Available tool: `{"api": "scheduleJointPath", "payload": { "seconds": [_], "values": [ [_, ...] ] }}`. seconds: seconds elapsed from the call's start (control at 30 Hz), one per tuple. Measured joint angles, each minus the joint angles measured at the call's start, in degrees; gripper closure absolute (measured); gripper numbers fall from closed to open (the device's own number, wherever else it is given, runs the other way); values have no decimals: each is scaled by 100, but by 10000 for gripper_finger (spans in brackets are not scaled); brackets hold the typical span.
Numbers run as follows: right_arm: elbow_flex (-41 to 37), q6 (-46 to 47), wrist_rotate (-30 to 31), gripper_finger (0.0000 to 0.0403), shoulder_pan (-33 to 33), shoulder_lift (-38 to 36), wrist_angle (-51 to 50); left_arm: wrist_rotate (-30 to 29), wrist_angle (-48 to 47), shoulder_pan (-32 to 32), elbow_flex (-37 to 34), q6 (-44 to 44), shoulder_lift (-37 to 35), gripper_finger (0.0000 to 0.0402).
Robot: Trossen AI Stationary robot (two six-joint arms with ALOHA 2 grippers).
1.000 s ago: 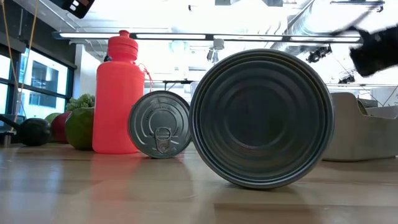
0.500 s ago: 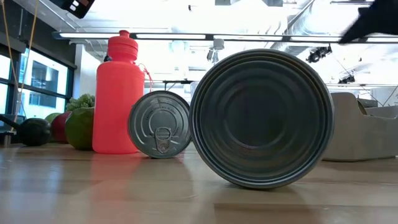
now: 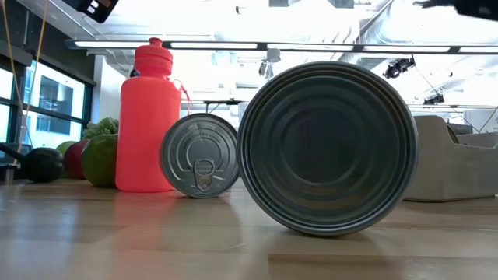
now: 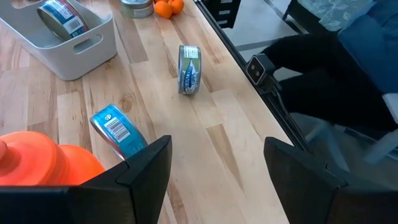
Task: Pick & Place Food Item
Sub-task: Put the right green tuna can into the gray bin
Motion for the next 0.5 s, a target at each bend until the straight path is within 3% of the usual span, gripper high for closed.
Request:
{"api": "scheduleJointPath", "payload": {
  "seconds": [0.1,0.2,0.5],
  "values": [
    [0,-938,767,63,167,46,788,0,-1,0,0,2,2,156],
    [9,-1654,1020,63,261,44,1254,0,0,0,0,2,0,156],
    [7,-2350,1838,63,160,44,1253,0,0,0,2,4,0,156]
  ]
}}
